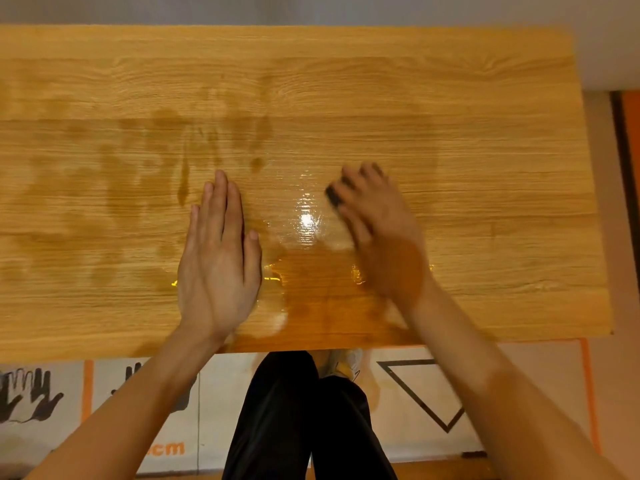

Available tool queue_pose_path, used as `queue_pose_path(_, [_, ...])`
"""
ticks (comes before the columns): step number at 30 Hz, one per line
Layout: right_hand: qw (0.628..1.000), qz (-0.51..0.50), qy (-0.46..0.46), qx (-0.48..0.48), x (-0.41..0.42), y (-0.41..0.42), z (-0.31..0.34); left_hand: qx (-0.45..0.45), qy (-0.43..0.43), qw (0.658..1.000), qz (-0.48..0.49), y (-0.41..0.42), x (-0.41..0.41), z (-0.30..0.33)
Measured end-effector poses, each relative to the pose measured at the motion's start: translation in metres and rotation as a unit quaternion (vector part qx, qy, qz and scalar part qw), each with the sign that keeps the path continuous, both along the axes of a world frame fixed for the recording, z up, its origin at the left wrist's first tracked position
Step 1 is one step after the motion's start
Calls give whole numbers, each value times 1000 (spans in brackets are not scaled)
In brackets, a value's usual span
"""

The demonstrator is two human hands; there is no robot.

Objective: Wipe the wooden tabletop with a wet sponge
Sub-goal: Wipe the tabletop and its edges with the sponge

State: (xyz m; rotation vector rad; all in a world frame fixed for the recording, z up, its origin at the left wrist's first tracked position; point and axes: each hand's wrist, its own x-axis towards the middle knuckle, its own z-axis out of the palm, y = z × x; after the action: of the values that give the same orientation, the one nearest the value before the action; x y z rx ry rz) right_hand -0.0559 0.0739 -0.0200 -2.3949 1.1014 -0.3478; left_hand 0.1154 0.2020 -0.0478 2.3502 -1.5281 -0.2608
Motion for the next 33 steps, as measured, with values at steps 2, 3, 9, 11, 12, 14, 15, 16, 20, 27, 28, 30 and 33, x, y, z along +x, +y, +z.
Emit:
queue_pose_path(2, [997, -76, -32, 7, 7, -44, 0, -2, 0, 1000, -2, 1, 0, -2])
queue_pose_path(3, [993, -109, -35, 13, 9, -56, -2, -3, -1, 1000, -4, 1, 0, -3])
queue_pose_path(9, [995, -98, 3, -5, -29, 46, -5, -1, -14, 1000, -9, 1, 1, -3])
queue_pose_path(11, [998, -52, 22, -8, -44, 60, -4, 0, -15, 1000, -9, 0, 1, -2])
queue_pose_path(12, [999, -35, 32, -10, -45, 50, -4, 0, -15, 1000, -10, 0, 1, -2])
queue_pose_path(14, [999, -39, 31, -8, -34, 9, -4, 0, -18, 1000, -12, 0, 1, -1])
queue_pose_path(15, [998, -65, 22, -10, -26, -14, -3, 1, -18, 1000, -11, 0, 0, -2])
queue_pose_path(16, [995, -101, 15, -6, -21, -34, -2, 3, -18, 1000, -9, 1, 0, -2])
queue_pose_path(20, [985, -172, 27, -13, -27, -8, -7, 4, -15, 1000, -5, 0, 0, -2])
queue_pose_path(27, [992, -115, 49, -23, -59, 16, -6, -8, -21, 1000, -4, 1, 1, -4])
queue_pose_path(28, [990, -129, 53, -14, -63, -6, -4, -11, -20, 1000, -5, 1, 2, -5])
queue_pose_path(30, [982, -178, 57, -6, -89, -35, -2, -14, -18, 1000, -7, 3, 2, -8])
queue_pose_path(33, [959, -275, 64, -17, -151, -42, -1, -15, -20, 1000, -4, 3, 6, -10])
